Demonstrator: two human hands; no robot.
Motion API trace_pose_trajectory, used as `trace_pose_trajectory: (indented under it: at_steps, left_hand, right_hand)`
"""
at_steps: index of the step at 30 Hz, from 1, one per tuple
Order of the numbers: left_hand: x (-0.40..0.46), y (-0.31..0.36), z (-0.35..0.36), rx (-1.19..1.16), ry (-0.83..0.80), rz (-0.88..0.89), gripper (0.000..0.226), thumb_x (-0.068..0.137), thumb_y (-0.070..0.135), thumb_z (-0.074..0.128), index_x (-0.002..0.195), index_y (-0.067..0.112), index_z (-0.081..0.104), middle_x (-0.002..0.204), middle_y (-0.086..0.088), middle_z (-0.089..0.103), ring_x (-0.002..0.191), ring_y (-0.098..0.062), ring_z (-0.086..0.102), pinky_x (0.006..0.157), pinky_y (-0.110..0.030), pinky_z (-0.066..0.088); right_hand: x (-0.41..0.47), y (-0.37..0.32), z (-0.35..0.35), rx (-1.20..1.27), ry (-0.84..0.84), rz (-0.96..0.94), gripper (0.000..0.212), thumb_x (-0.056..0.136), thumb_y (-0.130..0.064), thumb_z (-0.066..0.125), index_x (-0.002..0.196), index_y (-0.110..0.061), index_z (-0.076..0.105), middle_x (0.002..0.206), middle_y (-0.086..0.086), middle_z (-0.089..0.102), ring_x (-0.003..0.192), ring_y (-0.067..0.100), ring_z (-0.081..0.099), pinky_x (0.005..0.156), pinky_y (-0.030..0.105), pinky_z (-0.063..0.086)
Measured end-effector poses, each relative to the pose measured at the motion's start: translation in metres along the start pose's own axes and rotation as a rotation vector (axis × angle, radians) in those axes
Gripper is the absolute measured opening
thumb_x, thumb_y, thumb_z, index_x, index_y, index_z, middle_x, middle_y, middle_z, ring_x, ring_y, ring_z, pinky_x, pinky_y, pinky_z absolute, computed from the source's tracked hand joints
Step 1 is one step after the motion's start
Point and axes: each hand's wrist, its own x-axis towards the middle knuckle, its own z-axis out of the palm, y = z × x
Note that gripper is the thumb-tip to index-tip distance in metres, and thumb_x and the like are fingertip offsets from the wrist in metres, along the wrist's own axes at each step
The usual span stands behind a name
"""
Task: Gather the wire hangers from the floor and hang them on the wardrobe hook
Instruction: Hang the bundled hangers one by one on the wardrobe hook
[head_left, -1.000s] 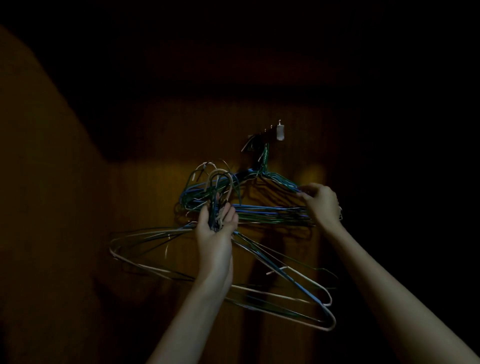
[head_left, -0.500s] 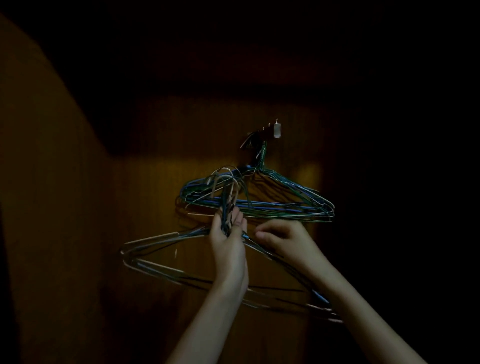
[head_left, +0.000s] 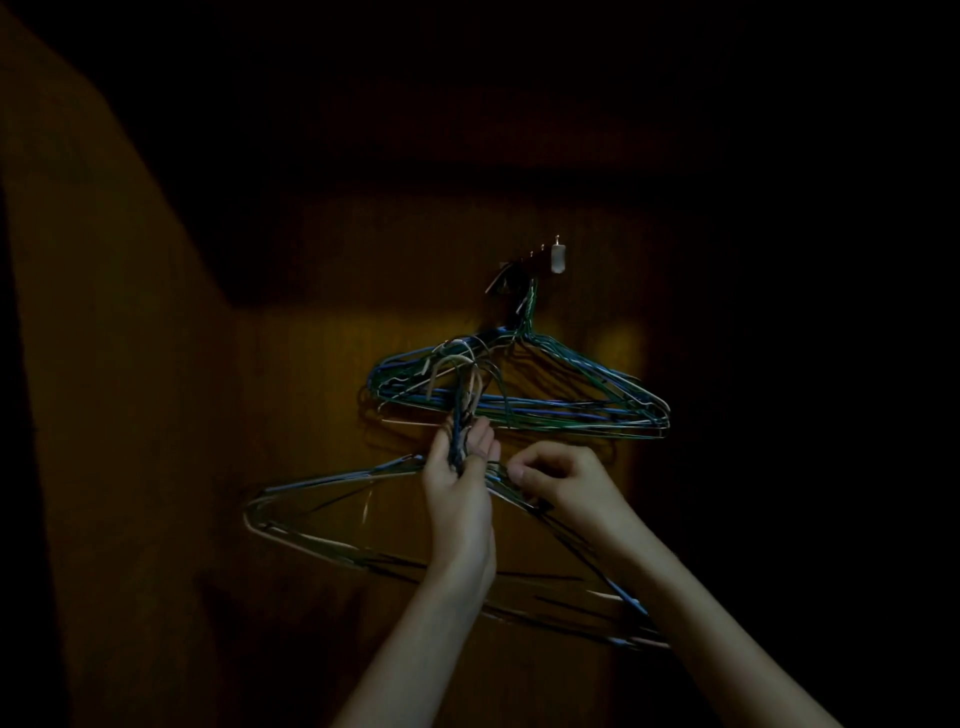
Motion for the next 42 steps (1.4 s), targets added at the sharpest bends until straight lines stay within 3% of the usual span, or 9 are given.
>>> trace_pose_trajectory:
  at_steps: [4,7,11,15,25,33,36,38,42]
  left_hand:
    - [0.001,-0.002,-0.001,0.062,0.001,0.022,0.033,0.095,-0.007,0.038,0.116,0.016,0.048,0.116,-0.011,0.06,0.104,-0.017,0.06,0.092,-0.026,0.048]
    - [0.002,0.002,-0.004,-0.013,0.019,-0.002,0.039,0.096,-0.007,0.036,0.132,0.008,0.043,0.121,-0.015,0.057,0.101,-0.017,0.059,0.097,-0.029,0.044]
    - [0.005,0.008,-0.013,-0.007,0.012,0.023,0.046,0.097,-0.008,0.033,0.141,0.005,0.036,0.126,-0.017,0.054,0.104,-0.019,0.057,0.096,-0.027,0.042]
    - [0.006,0.006,-0.011,0.026,-0.013,0.033,0.043,0.096,-0.009,0.033,0.136,0.005,0.04,0.121,-0.017,0.056,0.104,-0.02,0.059,0.094,-0.029,0.044]
    - [0.006,0.006,-0.019,0.068,-0.057,-0.03,0.047,0.099,0.0,0.036,0.144,0.009,0.03,0.111,-0.013,0.06,0.087,-0.014,0.065,0.073,-0.023,0.058]
    - [0.014,0.025,-0.032,0.157,-0.066,0.083,0.031,0.099,0.001,0.034,0.123,0.015,0.048,0.108,-0.013,0.065,0.086,-0.014,0.069,0.075,-0.023,0.057]
    - [0.014,0.026,-0.032,0.19,-0.094,0.088,0.036,0.099,0.001,0.033,0.133,0.01,0.042,0.108,-0.013,0.064,0.087,-0.016,0.067,0.073,-0.022,0.058]
    - [0.01,0.021,-0.03,0.239,-0.13,0.08,0.037,0.099,0.002,0.034,0.134,0.01,0.042,0.107,-0.012,0.065,0.084,-0.014,0.069,0.07,-0.021,0.058]
    - [-0.008,0.006,-0.021,0.32,-0.234,0.047,0.03,0.097,0.003,0.04,0.122,0.018,0.046,0.092,-0.001,0.067,0.072,-0.009,0.07,0.066,-0.019,0.056]
  right_hand:
    - [0.003,0.003,0.0,0.003,0.108,0.007,0.02,0.091,-0.009,0.056,0.075,-0.02,0.062,0.071,-0.003,0.058,0.066,0.011,0.052,0.062,0.025,0.043]
    - [0.007,0.007,-0.015,-0.054,0.258,0.003,0.022,0.092,-0.011,0.054,0.076,-0.025,0.06,0.076,-0.008,0.058,0.074,0.01,0.054,0.072,0.029,0.044]
    - [0.005,0.009,-0.041,-0.112,0.387,-0.076,0.011,0.091,-0.013,0.055,0.085,-0.015,0.063,0.081,-0.009,0.059,0.076,0.003,0.054,0.064,0.012,0.044]
    - [0.004,0.011,-0.049,-0.147,0.467,-0.127,0.01,0.092,-0.014,0.055,0.092,-0.013,0.064,0.085,-0.011,0.059,0.081,0.0,0.054,0.069,0.014,0.042]
    - [0.01,0.003,-0.059,-0.038,0.377,-0.12,0.014,0.092,-0.011,0.053,0.09,-0.022,0.061,0.093,-0.011,0.06,0.078,0.0,0.052,0.06,0.008,0.043]
    - [-0.003,0.018,-0.059,-0.151,0.196,-0.083,0.016,0.091,-0.004,0.054,0.086,-0.018,0.059,0.087,-0.002,0.058,0.07,-0.002,0.051,0.058,0.005,0.039]
    - [-0.003,0.014,-0.061,-0.051,0.219,-0.054,0.018,0.093,-0.004,0.05,0.084,-0.018,0.058,0.083,-0.002,0.056,0.068,0.007,0.048,0.054,0.009,0.039]
    - [-0.001,0.008,-0.059,-0.018,0.207,-0.07,0.019,0.093,-0.004,0.049,0.085,-0.019,0.057,0.086,-0.002,0.056,0.071,0.008,0.05,0.06,0.017,0.042]
    - [0.008,-0.007,-0.047,-0.012,0.176,-0.143,0.021,0.091,-0.005,0.052,0.084,-0.023,0.059,0.085,-0.006,0.058,0.065,-0.004,0.054,0.06,0.019,0.045]
